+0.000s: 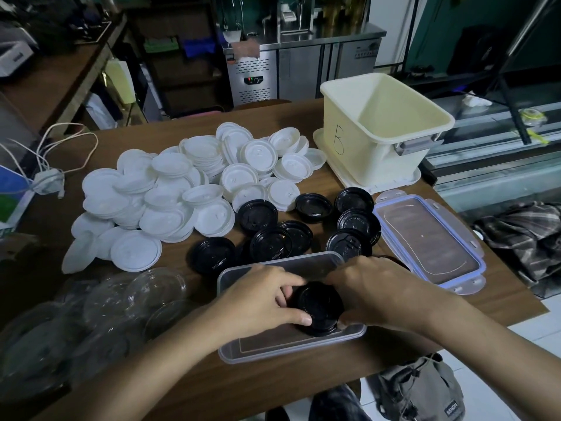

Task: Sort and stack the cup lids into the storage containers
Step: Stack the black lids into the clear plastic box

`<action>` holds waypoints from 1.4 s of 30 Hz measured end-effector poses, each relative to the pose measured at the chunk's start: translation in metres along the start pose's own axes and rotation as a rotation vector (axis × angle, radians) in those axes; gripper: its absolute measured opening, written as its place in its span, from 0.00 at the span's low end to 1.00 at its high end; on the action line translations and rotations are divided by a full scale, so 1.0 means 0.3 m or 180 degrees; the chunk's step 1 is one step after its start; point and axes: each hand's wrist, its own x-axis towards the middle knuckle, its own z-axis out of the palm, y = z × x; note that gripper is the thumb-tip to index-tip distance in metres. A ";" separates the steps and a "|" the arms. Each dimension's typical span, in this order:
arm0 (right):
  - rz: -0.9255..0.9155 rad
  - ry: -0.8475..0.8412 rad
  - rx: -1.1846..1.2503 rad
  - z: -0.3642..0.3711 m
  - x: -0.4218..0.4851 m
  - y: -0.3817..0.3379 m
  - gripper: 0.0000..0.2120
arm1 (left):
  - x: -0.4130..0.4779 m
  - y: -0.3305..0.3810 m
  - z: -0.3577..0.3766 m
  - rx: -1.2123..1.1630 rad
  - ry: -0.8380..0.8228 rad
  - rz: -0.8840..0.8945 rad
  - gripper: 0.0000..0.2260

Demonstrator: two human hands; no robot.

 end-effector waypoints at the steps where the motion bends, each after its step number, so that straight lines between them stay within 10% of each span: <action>1: -0.0012 0.0013 0.0013 0.001 0.002 0.000 0.28 | 0.001 -0.003 0.001 0.0077 -0.0018 0.0007 0.27; 16: 0.0021 0.0096 -0.0098 0.015 0.018 -0.013 0.32 | -0.006 0.017 0.000 0.0875 -0.0257 0.0131 0.09; 28: 0.0113 0.0360 0.0178 -0.042 -0.055 0.010 0.32 | -0.047 0.042 -0.083 0.1124 -0.0266 0.0073 0.32; 42: -0.0395 0.1297 0.1262 -0.101 0.126 0.091 0.17 | -0.008 -0.015 -0.275 0.0524 0.0654 0.0351 0.10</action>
